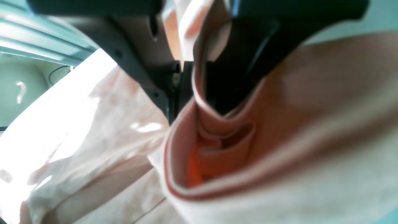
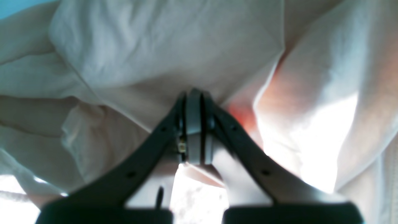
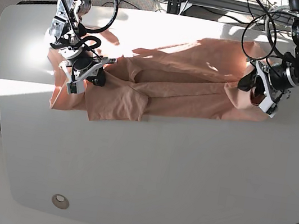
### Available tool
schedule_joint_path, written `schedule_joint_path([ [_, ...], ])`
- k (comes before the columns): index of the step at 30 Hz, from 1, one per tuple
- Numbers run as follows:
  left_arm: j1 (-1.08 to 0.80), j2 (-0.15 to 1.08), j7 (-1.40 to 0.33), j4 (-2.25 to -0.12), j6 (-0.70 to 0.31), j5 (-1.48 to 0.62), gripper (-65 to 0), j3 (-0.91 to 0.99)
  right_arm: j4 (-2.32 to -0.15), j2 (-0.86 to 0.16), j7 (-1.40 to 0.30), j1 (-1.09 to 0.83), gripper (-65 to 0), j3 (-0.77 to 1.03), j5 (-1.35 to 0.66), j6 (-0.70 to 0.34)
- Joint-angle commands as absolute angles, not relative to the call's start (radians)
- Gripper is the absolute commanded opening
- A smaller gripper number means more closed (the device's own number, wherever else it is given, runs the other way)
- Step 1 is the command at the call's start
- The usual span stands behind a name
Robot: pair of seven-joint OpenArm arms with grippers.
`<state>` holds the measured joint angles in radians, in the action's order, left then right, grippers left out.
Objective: Fold the T-shirt properly
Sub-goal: 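Grasp the shirt's side edge with the left gripper, then fold the side edge inward toward the right gripper with the left gripper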
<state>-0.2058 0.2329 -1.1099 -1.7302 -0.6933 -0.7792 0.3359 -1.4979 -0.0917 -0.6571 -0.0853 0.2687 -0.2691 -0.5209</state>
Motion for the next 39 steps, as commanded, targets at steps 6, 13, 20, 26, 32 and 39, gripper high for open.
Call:
schedule_joint_path([
  [6, -0.168, 0.085, -1.099, -1.748, -0.698, -0.800, -65.0, 0.246, -1.506, -0.071, -0.685, -0.085, -65.0, 0.271, -0.249, -0.518],
  [13, -0.133, -0.002, -1.093, -1.716, -0.665, -0.800, -65.0, 0.143, -1.506, -0.054, -0.685, -0.085, -65.0, 0.271, -0.246, -0.516],
  [20, -0.101, -0.021, -1.107, -1.696, -0.591, -0.808, -36.0, 0.143, -1.506, -0.050, -0.685, -0.087, -65.0, 0.271, -0.249, -0.515],
  [26, -0.042, -0.022, -1.202, -1.712, -0.593, -0.970, -30.9, -0.038, -1.506, -0.050, -0.685, -0.085, -65.0, 0.271, -0.249, -0.512],
  [32, -0.015, 0.076, -1.201, -1.811, -0.591, -1.030, -30.9, -0.050, -1.506, -0.048, -0.685, -0.085, -65.0, 0.269, -0.249, -0.512],
  [39, -0.025, 0.277, -1.107, -1.808, -0.591, -0.943, -31.0, 0.007, -1.506, -0.048, -0.685, -0.085, -65.0, 0.268, -0.249, -0.512],
])
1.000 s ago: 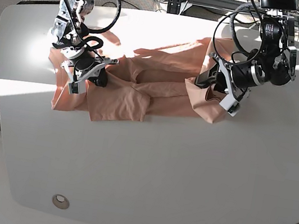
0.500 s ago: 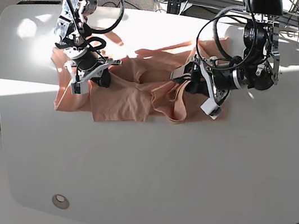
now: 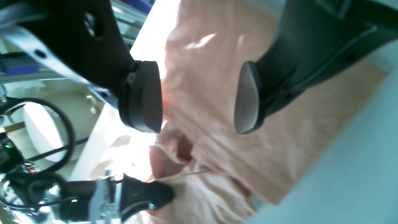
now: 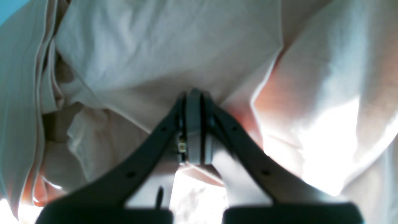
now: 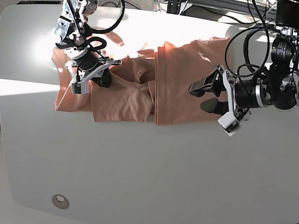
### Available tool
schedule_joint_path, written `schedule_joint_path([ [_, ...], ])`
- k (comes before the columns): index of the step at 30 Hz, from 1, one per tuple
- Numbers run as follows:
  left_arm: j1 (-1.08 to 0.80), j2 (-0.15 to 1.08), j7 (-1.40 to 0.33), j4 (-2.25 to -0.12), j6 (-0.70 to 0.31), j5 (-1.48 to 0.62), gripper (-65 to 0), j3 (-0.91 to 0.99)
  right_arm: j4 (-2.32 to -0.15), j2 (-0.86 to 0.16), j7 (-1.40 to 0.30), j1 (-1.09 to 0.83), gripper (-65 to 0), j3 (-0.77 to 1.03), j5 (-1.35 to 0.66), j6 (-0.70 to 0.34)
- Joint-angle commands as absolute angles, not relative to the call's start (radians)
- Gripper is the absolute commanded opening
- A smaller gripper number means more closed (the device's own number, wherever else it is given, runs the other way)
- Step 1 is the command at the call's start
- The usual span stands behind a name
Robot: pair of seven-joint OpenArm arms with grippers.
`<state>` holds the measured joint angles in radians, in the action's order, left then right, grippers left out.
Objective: Fold the T-shirt properly
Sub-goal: 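Fold the side edge inward toward the right gripper with the left gripper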
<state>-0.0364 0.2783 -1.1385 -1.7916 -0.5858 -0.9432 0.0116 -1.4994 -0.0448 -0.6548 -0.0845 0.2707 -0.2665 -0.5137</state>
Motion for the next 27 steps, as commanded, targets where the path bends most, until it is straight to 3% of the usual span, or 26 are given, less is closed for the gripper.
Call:
schedule_joint_path([
  [1, -0.033, 0.289, -1.093, -1.808, -0.591, -0.909, -31.0, 0.007, -1.508, -0.048, -0.685, -0.085, -65.0, 0.268, -0.249, -0.512],
  [4, -0.048, 0.291, -1.046, -1.799, -0.591, -0.774, -34.7, 0.004, -1.512, -0.048, -0.685, -0.081, -65.0, 0.265, -0.249, -0.512],
  [8, -0.038, 0.265, -0.960, -1.647, -0.591, -0.596, -63.5, -0.079, -1.584, -0.048, -0.685, -0.077, -65.0, 0.265, -0.249, -0.510],
  [9, -0.021, 0.263, -0.946, -1.606, -0.591, -0.559, -65.0, -0.102, -1.618, -0.048, -0.687, -0.077, -61.4, 0.265, -0.251, -0.510],
  [15, -0.010, 0.262, -0.835, -1.403, -0.591, -0.504, -65.0, -0.200, -1.848, -0.031, -0.696, -0.081, -25.9, 0.308, -0.251, -0.510],
  [17, -0.012, 0.263, -0.835, -1.394, -0.591, -0.504, -65.0, -0.200, -1.879, -0.022, -0.734, -0.077, -17.7, 0.395, -0.252, -0.516],
  [19, -0.013, 0.268, -0.835, -1.394, -0.591, -0.506, -65.0, -0.197, -1.873, -0.016, -0.753, -0.076, -13.7, 0.484, -0.252, -0.518],
  [22, -0.015, 0.298, -0.835, -1.394, -0.591, -0.509, -65.0, -0.196, -1.828, -0.021, -0.753, -0.076, -13.5, 0.584, -0.278, -0.521],
  [27, -0.012, 0.332, -0.834, -1.394, -0.591, -0.509, -65.0, -0.196, -1.647, -0.122, -0.754, -0.082, -13.5, 0.717, -0.453, -0.521],
])
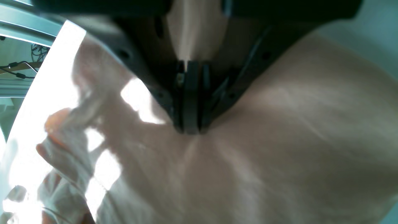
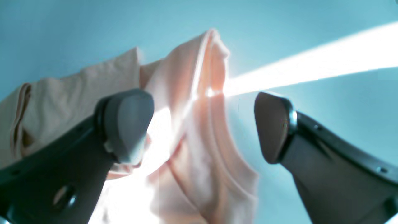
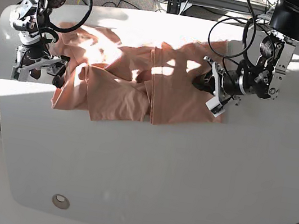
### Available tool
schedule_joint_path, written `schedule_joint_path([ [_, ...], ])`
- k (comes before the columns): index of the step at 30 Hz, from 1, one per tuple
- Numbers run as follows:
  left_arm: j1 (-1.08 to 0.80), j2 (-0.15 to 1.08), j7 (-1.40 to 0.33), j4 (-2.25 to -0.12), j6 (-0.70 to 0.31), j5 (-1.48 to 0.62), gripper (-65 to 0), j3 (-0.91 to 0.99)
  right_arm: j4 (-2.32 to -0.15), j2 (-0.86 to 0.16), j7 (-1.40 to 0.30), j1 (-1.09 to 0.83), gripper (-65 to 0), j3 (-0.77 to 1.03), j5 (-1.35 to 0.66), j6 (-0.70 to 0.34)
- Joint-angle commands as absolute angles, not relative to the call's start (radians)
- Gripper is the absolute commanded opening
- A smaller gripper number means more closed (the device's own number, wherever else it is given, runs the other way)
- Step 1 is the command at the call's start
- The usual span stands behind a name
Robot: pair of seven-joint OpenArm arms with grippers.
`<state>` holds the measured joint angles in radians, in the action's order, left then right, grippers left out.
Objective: Fold the T-shirt properly
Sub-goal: 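Fold the side edge inward toward the right gripper with the left gripper, then release the right gripper and grasp the opposite side edge with it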
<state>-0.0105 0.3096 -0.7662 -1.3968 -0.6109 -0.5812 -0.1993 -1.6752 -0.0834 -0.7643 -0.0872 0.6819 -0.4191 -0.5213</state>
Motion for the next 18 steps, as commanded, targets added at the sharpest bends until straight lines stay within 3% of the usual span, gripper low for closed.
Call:
schedule_joint_path([
  [1, -0.012, 0.334, -0.834, -1.394, -0.591, -0.510, -65.0, -0.196, -1.603, -0.142, -0.754, -0.082, -13.5, 0.734, -0.483, -0.521],
  [7, -0.012, 0.351, -0.834, -1.395, -0.593, -0.510, -65.0, -0.196, -1.415, -0.202, -0.751, -0.084, -13.8, 0.750, -0.595, -0.582],
  [18, -0.013, 0.351, -0.834, -1.397, -0.593, -0.510, -65.0, -0.196, -1.414, -0.050, -0.754, -0.082, -14.0, 0.575, -0.588, -0.587],
])
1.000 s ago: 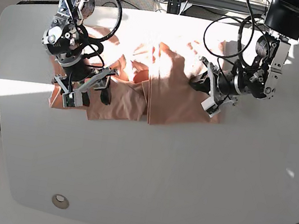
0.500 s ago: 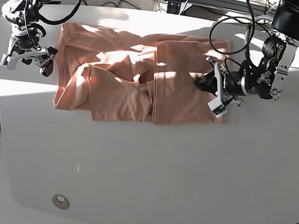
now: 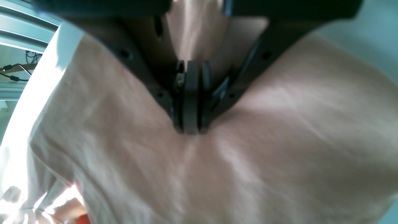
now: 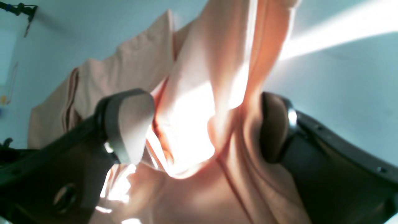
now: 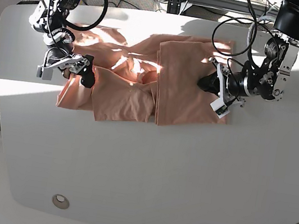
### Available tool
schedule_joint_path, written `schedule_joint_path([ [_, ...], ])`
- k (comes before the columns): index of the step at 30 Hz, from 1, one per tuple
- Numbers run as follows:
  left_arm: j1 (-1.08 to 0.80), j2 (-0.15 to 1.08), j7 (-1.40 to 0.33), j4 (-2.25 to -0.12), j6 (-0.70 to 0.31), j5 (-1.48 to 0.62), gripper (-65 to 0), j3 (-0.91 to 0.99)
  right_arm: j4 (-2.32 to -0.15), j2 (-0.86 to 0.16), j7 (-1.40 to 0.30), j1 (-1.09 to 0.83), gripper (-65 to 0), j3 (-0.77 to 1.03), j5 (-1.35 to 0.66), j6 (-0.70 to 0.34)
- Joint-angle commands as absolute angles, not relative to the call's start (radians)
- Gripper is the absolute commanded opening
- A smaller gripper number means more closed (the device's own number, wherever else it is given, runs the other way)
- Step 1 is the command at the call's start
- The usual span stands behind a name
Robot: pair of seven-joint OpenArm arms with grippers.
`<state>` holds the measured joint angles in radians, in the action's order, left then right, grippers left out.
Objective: Fold the T-shirt properly
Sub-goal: 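Release the right gripper and grasp the opposite side edge with it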
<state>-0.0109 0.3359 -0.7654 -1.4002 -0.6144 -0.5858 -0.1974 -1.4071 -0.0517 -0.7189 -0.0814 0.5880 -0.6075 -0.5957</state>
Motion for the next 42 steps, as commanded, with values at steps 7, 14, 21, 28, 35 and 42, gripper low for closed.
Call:
schedule_joint_path([
  [7, -0.015, 0.351, -0.834, -1.397, -0.593, -0.510, -65.0, -0.196, -1.414, -0.041, -0.754, -0.079, -34.4, 0.527, -0.587, -0.587],
  [14, -0.015, 0.349, -0.834, -1.397, -0.593, -0.510, -65.0, -0.196, -1.457, -0.059, -0.754, -0.087, -65.0, 0.524, -0.587, -0.556],
  [21, -0.015, 0.348, -0.834, -1.395, -0.593, -0.510, -65.0, -0.196, -1.756, -0.058, -0.756, -0.185, -65.0, 0.341, -0.595, -0.377],
  [28, -0.012, 0.348, -0.834, -1.395, -0.591, -0.510, -65.0, -0.196, -1.856, -0.036, -0.756, -0.196, -65.0, 0.079, -0.596, -0.286],
  [35, -0.015, 0.348, -0.834, -1.395, -0.591, -0.510, -65.0, -0.196, -1.863, 0.073, -0.756, -0.177, -65.0, -0.084, -0.588, -0.260],
  [42, -0.015, 0.348, -0.834, -1.395, -0.591, -0.510, -65.0, -0.196, -1.825, 0.097, -0.756, -0.119, -65.0, -0.211, -0.588, -0.260],
])
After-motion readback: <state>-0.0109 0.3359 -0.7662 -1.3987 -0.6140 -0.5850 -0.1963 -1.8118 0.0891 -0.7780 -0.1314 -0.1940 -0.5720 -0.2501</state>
